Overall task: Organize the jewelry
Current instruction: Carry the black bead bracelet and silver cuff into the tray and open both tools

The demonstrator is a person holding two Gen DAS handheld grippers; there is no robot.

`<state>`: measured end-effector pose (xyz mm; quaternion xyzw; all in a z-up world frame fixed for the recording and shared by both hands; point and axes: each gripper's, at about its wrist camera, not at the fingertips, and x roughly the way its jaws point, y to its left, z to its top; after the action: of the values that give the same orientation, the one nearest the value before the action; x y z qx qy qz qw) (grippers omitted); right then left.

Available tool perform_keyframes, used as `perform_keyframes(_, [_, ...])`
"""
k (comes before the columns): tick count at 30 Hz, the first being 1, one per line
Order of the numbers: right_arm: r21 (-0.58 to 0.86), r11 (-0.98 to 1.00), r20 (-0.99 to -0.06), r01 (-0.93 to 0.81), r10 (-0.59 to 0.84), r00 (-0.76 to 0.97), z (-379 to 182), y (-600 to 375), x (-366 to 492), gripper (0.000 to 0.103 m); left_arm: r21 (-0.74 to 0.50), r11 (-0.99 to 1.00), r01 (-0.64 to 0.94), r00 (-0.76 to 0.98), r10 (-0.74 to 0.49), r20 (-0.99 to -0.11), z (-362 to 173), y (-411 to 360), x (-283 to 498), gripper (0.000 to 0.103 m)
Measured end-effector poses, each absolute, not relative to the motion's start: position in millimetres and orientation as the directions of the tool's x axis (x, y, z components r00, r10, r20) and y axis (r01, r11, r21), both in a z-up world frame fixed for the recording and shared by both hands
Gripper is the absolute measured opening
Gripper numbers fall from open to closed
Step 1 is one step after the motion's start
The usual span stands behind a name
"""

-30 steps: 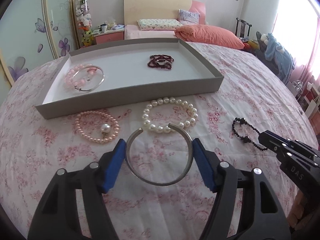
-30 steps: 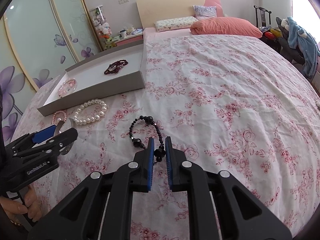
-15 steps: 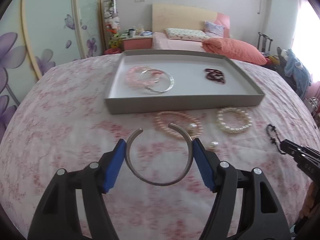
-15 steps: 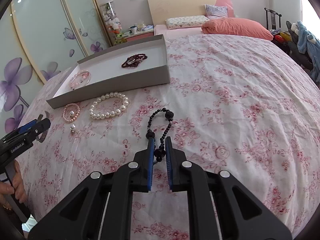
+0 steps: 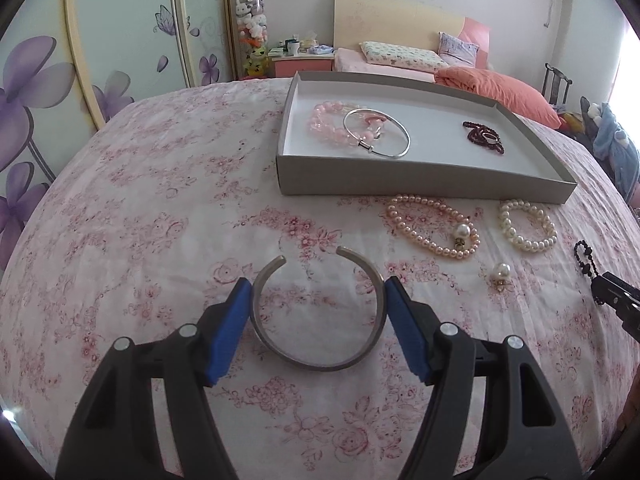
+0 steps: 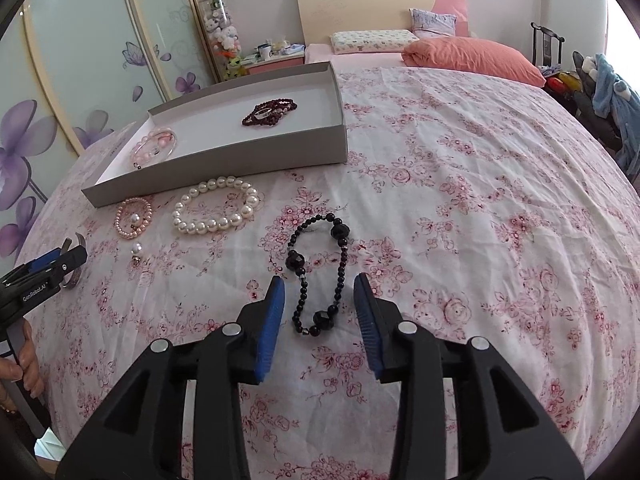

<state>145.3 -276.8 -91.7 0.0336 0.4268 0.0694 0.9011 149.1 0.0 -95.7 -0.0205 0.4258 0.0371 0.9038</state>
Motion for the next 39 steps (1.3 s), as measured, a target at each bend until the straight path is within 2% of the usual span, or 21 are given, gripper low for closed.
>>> perform_keyframes(1, [0.102,0.990,-0.765,-0.098,0.141,0.628,-92.1,-275.0,145.5,0.036,-0.007,0.996,-0.084,0.634,0.048,-0.772,-95.9,0.2,149.0,0.066])
perform_keyframes(3, [0.080,0.992,-0.767,-0.099,0.125,0.630,-92.4,-274.0,145.4,0.017,-0.009,0.996,-0.084,0.634,0.047,-0.772,-96.6,-0.4,148.4,0.066])
perform_keyframes(5, [0.104,0.990,-0.767,-0.095,0.141,0.627,-92.1,-277.5,145.3,0.007,-0.011,0.996,-0.085,0.635,0.046,-0.771,-96.1,-0.3,147.8,0.066])
perform_keyframes(31, [0.195,0.972,-0.653,-0.132,0.229,0.721,-59.8,-277.3,134.7,0.006,-0.004,0.995,-0.101,0.608,0.058,-0.792,-101.3,2.3,149.2,0.066])
perform_keyframes(39, [0.213,0.964,-0.582,-0.159,0.256,0.771,-35.0,-275.6,128.9,0.006,-0.013,0.995,-0.101,0.623,0.053,-0.780,-98.3,2.6,145.6,0.066])
